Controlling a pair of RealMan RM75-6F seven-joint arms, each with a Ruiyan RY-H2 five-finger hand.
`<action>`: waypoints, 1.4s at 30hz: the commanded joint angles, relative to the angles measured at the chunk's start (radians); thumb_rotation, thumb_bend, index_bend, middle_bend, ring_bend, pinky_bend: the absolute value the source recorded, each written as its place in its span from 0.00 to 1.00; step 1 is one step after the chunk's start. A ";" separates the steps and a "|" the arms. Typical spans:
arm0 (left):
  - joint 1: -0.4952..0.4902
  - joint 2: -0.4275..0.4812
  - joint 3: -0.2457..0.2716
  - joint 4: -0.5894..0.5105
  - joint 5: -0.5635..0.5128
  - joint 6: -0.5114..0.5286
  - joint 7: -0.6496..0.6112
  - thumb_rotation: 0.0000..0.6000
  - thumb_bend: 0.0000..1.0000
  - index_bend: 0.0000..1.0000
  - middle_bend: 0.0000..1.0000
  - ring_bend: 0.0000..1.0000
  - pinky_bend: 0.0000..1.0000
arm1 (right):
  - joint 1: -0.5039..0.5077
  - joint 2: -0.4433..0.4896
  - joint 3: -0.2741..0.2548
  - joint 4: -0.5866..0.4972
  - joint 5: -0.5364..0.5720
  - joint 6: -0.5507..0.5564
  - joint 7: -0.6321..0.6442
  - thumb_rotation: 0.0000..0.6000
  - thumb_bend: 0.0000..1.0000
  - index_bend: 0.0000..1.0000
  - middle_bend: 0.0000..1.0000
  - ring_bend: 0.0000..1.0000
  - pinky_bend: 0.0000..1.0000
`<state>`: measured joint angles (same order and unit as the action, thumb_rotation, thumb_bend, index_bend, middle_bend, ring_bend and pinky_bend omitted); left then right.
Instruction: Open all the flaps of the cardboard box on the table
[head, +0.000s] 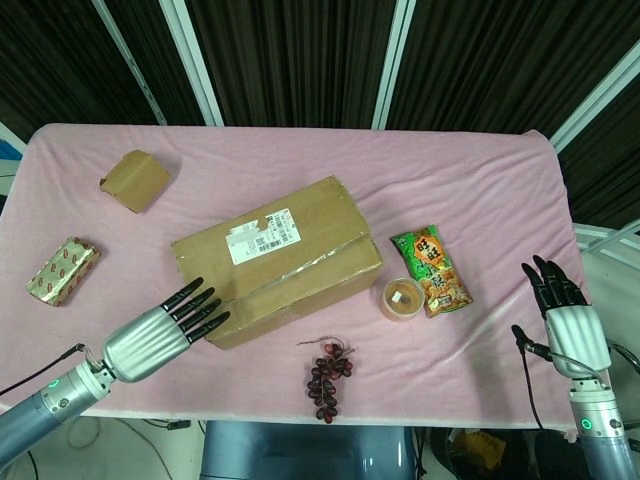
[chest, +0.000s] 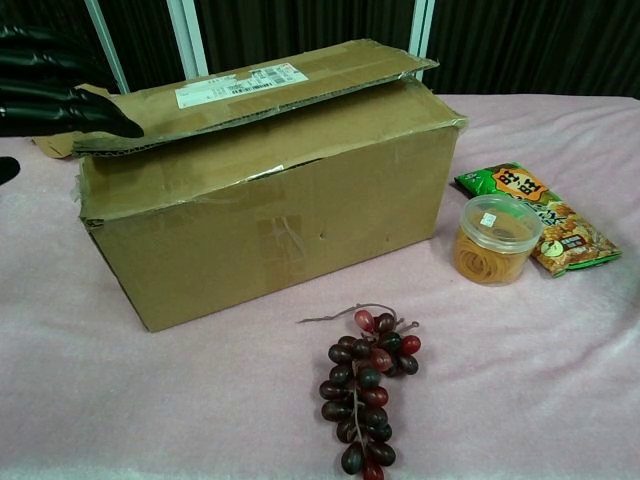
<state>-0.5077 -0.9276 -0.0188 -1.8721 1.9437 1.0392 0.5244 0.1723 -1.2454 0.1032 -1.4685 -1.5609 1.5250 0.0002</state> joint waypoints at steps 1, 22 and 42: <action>-0.008 -0.013 0.003 -0.002 -0.007 -0.019 0.015 1.00 0.63 0.05 0.14 0.00 0.00 | 0.000 0.000 -0.001 0.000 0.000 -0.001 0.001 1.00 0.28 0.00 0.00 0.00 0.22; -0.015 -0.060 0.011 0.026 -0.017 -0.022 0.085 1.00 0.63 0.07 0.27 0.00 0.00 | 0.000 0.001 -0.003 -0.006 0.000 -0.005 0.001 1.00 0.28 0.00 0.00 0.00 0.22; 0.021 -0.003 -0.121 0.067 -0.131 0.149 0.187 1.00 0.63 0.05 0.25 0.00 0.00 | -0.001 0.000 -0.004 -0.014 0.005 -0.010 0.003 1.00 0.28 0.00 0.00 0.00 0.22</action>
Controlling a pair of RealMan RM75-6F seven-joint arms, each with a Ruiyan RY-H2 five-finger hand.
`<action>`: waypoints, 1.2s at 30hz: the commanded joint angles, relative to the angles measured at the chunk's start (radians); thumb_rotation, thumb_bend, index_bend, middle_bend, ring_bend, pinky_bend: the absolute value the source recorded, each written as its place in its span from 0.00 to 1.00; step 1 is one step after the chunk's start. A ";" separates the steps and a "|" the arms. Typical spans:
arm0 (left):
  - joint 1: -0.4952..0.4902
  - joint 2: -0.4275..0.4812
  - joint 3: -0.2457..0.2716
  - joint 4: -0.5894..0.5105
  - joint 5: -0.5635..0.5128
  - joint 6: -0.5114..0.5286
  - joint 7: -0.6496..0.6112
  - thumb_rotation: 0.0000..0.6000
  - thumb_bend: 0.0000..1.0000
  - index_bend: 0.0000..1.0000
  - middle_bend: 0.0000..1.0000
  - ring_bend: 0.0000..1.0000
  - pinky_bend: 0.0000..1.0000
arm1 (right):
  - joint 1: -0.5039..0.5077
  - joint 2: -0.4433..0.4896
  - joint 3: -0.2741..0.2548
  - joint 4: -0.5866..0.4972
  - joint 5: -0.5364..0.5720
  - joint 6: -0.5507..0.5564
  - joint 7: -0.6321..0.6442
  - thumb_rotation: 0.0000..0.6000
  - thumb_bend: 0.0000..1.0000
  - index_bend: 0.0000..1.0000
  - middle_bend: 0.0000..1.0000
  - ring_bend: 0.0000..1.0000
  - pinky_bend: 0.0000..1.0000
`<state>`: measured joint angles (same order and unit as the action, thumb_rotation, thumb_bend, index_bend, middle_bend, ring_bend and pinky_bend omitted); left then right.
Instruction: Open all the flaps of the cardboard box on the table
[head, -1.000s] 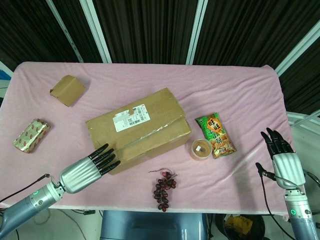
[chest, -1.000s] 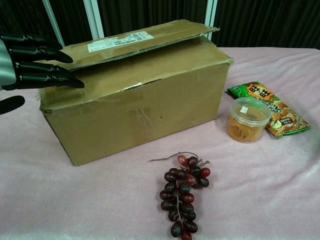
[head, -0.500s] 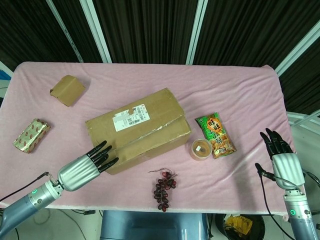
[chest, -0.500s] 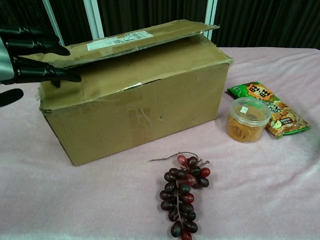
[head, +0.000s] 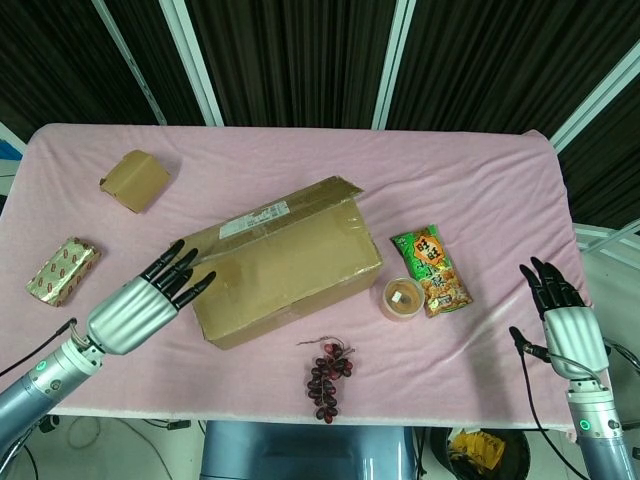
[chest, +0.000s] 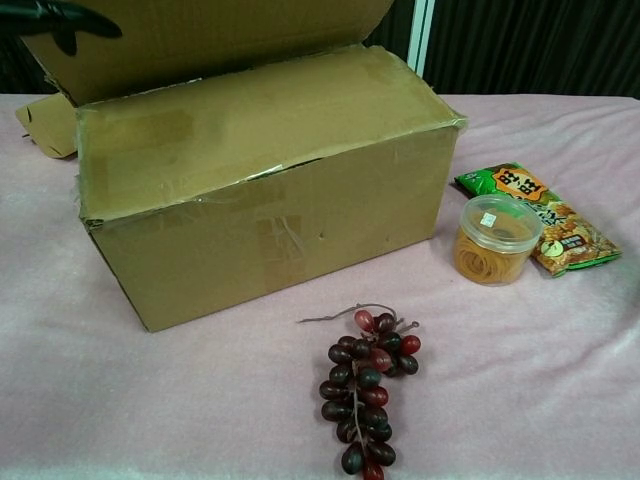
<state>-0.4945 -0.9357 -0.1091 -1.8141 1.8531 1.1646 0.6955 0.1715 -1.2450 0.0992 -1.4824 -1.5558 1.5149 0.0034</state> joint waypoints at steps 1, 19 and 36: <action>0.009 0.005 -0.041 0.012 -0.057 0.029 0.021 1.00 0.63 0.04 0.24 0.00 0.00 | 0.000 0.000 0.000 -0.001 0.000 0.000 0.000 1.00 0.28 0.00 0.00 0.00 0.22; 0.002 -0.055 -0.161 0.065 -0.659 -0.034 0.297 1.00 0.62 0.01 0.16 0.00 0.00 | 0.001 0.012 0.016 -0.015 0.019 0.000 0.005 1.00 0.28 0.00 0.00 0.00 0.22; 0.245 -0.168 -0.050 0.042 -0.419 0.324 -0.314 1.00 0.21 0.00 0.02 0.00 0.00 | 0.077 0.172 0.062 -0.286 -0.002 -0.089 -0.062 1.00 0.42 0.00 0.00 0.00 0.22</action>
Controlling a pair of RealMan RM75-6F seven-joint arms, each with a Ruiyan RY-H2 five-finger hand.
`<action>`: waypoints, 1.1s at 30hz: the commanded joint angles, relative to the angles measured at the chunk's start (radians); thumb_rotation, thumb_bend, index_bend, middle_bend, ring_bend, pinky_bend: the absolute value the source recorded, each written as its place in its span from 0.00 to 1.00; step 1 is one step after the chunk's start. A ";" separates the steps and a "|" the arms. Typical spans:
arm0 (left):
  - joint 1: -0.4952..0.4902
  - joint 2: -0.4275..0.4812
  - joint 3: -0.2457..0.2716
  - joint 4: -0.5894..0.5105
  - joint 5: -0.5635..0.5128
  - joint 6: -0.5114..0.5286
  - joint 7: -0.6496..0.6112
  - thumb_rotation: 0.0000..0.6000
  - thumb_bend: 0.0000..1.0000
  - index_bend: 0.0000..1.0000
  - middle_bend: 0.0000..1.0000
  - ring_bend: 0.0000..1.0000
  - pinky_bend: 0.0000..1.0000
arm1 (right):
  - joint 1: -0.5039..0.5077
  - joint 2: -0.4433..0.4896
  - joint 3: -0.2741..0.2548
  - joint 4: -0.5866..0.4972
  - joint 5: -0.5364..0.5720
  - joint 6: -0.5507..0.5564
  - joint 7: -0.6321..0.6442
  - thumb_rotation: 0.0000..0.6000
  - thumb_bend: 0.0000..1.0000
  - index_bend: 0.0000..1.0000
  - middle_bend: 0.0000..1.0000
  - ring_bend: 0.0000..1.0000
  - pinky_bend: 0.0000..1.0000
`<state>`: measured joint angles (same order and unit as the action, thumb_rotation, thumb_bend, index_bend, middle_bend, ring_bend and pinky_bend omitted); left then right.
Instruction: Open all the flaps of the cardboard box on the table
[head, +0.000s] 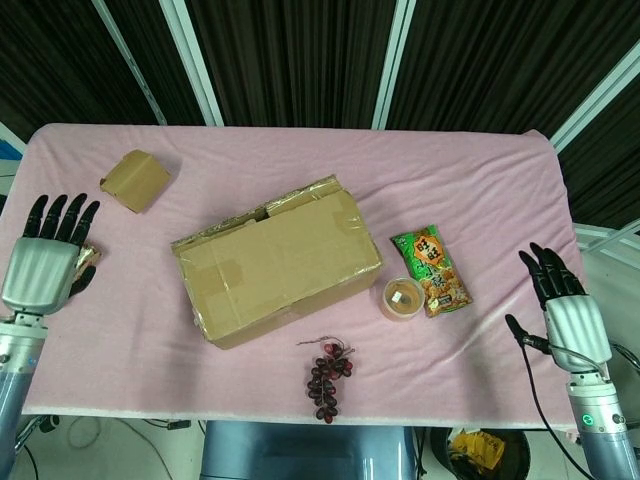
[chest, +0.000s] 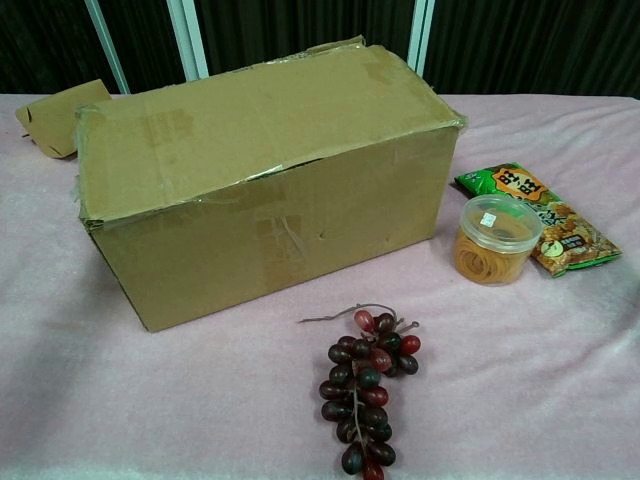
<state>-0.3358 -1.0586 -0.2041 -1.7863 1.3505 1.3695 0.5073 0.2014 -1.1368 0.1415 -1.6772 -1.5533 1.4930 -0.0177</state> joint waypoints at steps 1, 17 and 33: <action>0.100 -0.052 0.052 0.020 0.086 0.136 -0.149 1.00 0.21 0.00 0.02 0.00 0.00 | 0.063 0.080 0.026 -0.118 -0.005 -0.090 -0.049 1.00 0.44 0.00 0.00 0.00 0.22; 0.165 -0.110 0.077 0.171 0.090 0.192 -0.344 1.00 0.22 0.00 0.01 0.00 0.00 | 0.508 0.082 0.235 -0.284 0.294 -0.582 -0.300 1.00 1.00 0.07 0.09 0.02 0.25; 0.162 -0.109 0.075 0.187 0.074 0.153 -0.416 1.00 0.22 0.00 0.00 0.00 0.00 | 0.927 -0.160 0.281 -0.019 0.800 -0.740 -0.542 1.00 1.00 0.20 0.17 0.05 0.25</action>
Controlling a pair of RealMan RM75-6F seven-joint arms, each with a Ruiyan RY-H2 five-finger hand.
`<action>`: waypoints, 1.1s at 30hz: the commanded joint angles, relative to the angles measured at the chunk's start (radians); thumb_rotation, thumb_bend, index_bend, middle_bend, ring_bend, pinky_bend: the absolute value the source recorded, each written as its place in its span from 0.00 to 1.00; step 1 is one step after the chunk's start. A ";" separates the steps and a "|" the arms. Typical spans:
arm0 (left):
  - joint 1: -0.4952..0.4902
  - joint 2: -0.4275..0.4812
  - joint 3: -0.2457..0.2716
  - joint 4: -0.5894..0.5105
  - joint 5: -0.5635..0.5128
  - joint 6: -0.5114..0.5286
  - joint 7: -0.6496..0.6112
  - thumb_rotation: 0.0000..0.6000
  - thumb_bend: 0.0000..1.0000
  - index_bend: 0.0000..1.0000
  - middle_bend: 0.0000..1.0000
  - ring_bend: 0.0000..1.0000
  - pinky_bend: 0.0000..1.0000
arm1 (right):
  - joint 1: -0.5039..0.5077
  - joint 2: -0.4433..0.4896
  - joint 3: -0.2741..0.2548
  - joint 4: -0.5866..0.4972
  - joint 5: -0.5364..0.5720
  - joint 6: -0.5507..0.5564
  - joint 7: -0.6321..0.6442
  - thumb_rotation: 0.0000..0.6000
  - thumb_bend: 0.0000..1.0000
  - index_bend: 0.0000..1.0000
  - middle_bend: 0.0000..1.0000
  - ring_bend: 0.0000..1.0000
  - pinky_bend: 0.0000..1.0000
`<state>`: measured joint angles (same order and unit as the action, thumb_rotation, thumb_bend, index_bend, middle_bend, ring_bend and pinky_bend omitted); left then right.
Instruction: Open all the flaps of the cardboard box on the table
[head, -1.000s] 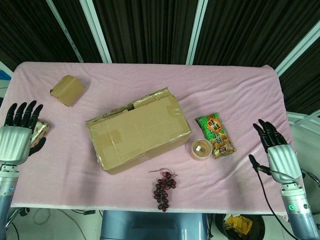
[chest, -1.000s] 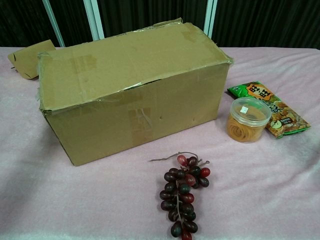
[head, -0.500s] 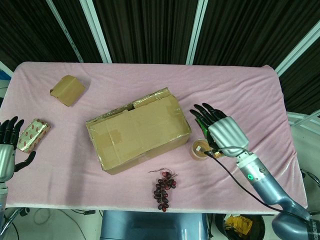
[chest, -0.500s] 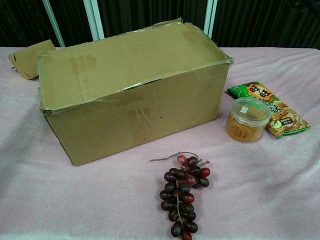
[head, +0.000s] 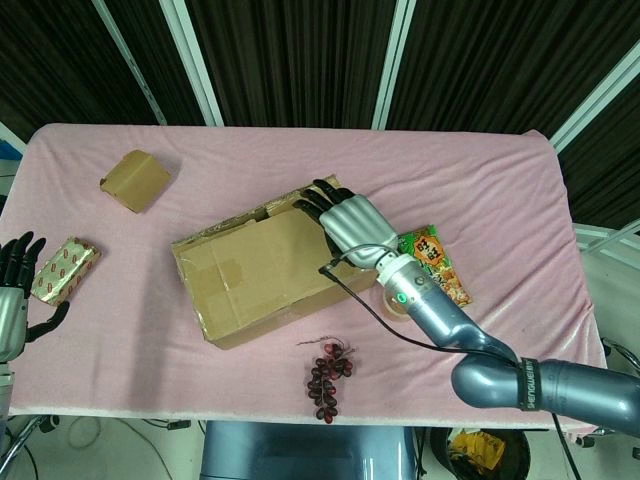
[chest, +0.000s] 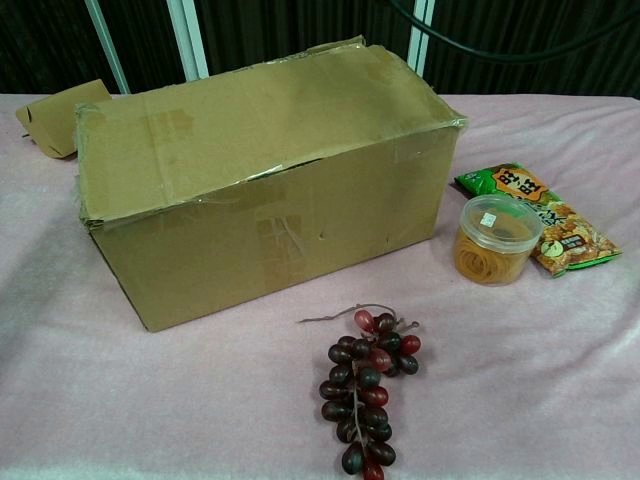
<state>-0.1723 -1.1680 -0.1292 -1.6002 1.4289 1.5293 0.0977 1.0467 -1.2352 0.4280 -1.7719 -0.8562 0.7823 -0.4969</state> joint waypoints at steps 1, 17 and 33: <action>-0.002 0.000 0.000 0.001 -0.007 -0.012 -0.009 1.00 0.22 0.00 0.00 0.00 0.00 | 0.100 -0.074 -0.011 0.091 0.127 -0.032 -0.073 1.00 1.00 0.21 0.17 0.05 0.25; -0.011 0.003 -0.011 0.005 -0.050 -0.063 -0.050 1.00 0.22 0.00 0.01 0.00 0.00 | 0.296 -0.251 -0.086 0.338 0.331 -0.068 -0.122 1.00 1.00 0.26 0.24 0.05 0.25; -0.016 0.005 -0.011 0.007 -0.059 -0.088 -0.072 1.00 0.22 0.00 0.01 0.00 0.00 | 0.332 -0.274 -0.125 0.387 0.316 -0.057 -0.096 1.00 1.00 0.43 0.44 0.16 0.25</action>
<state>-0.1884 -1.1630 -0.1402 -1.5935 1.3699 1.4418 0.0262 1.3778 -1.5102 0.3055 -1.3824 -0.5379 0.7234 -0.5921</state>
